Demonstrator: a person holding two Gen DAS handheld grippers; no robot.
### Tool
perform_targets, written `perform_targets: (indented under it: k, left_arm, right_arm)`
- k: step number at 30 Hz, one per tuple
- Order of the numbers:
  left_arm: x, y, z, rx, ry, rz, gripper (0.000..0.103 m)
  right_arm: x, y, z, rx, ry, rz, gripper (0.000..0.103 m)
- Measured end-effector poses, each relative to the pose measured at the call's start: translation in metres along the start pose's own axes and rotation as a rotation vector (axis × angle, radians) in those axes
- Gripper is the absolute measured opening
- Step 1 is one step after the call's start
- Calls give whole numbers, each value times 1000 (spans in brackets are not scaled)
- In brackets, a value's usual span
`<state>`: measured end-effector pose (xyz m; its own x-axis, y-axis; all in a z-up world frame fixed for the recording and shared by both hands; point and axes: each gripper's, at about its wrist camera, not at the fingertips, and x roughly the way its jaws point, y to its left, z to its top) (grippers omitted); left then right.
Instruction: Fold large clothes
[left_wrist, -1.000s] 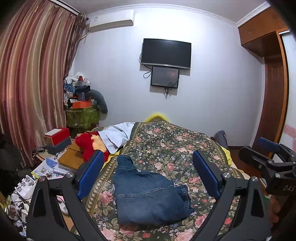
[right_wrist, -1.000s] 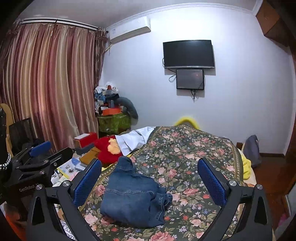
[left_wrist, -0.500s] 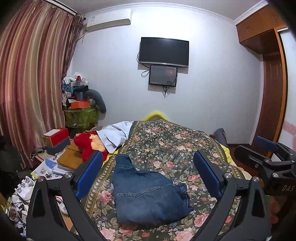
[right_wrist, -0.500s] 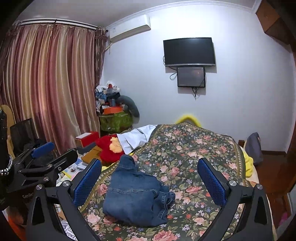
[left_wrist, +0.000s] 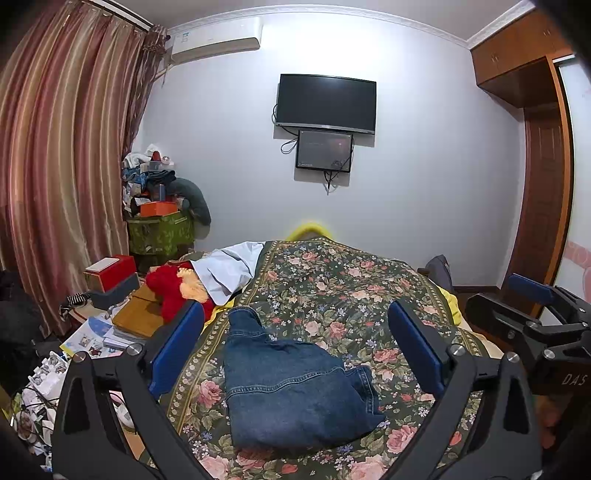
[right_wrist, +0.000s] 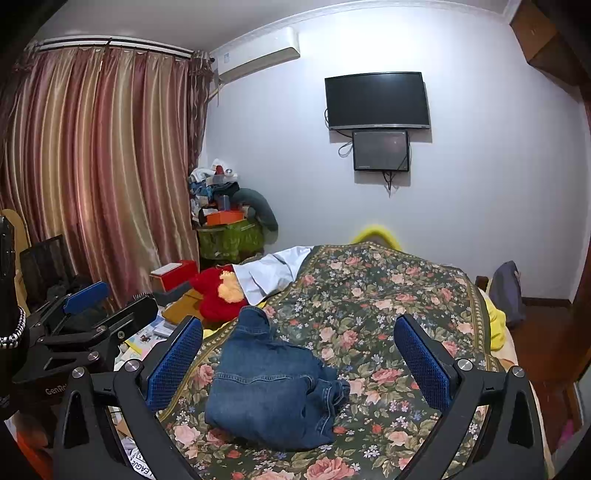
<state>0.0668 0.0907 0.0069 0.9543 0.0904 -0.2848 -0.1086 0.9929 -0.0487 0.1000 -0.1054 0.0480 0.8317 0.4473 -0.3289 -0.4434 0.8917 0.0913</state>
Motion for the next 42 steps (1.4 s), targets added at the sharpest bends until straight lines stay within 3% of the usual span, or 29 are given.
perform_targets:
  k: [42]
  left_arm:
    - [-1,-4,1,-38,-4,-34,101]
  right_arm:
    - [-2,-6,3,-1,0,9,103]
